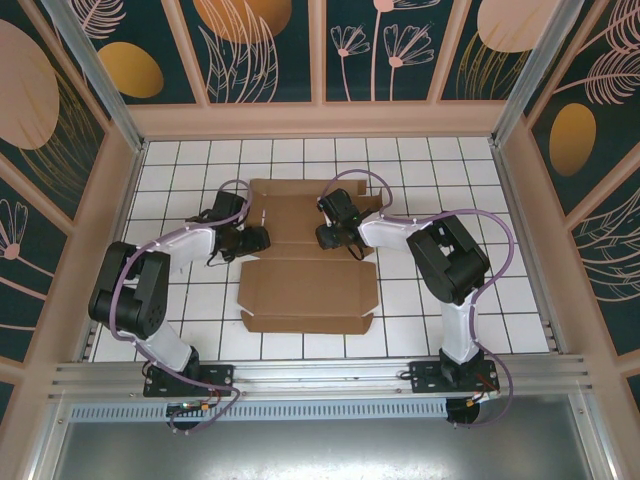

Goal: Fold the paper box

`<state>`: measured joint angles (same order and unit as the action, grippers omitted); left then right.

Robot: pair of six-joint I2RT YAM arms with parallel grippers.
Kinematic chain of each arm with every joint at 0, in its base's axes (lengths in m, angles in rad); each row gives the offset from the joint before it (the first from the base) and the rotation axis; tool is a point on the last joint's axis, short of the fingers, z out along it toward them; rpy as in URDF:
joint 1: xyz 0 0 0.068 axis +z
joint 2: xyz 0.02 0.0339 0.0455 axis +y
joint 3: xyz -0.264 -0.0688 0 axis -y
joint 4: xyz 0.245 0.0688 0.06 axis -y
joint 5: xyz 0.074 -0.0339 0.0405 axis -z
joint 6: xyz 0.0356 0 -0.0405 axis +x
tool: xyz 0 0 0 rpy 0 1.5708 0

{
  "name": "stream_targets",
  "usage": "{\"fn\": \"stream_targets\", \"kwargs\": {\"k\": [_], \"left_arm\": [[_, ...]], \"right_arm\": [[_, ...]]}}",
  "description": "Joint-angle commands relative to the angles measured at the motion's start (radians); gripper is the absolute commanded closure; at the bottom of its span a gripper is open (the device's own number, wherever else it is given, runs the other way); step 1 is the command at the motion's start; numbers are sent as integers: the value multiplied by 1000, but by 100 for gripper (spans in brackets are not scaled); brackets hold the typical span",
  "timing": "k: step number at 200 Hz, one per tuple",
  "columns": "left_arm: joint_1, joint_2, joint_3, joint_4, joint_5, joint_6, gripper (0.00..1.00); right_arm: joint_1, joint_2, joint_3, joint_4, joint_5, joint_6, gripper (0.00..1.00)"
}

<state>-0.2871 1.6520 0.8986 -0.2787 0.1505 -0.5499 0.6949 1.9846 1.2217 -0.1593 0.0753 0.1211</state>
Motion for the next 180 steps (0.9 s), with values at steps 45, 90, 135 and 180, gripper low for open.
{"fn": "stream_targets", "kwargs": {"k": [45,90,135,180], "left_arm": [[-65,-43,1,35,35,16,32],[-104,5,-11,93,76,0,32],[-112,-49,66,27,41,37,31],[-13,-43,346,-93,90,94,31]], "right_arm": [[5,40,-47,-99,-11,25,54],[7,52,-39,-109,-16,20,55],[8,48,-40,-119,-10,16,54],[6,56,-30,-131,-12,5,55]]}}
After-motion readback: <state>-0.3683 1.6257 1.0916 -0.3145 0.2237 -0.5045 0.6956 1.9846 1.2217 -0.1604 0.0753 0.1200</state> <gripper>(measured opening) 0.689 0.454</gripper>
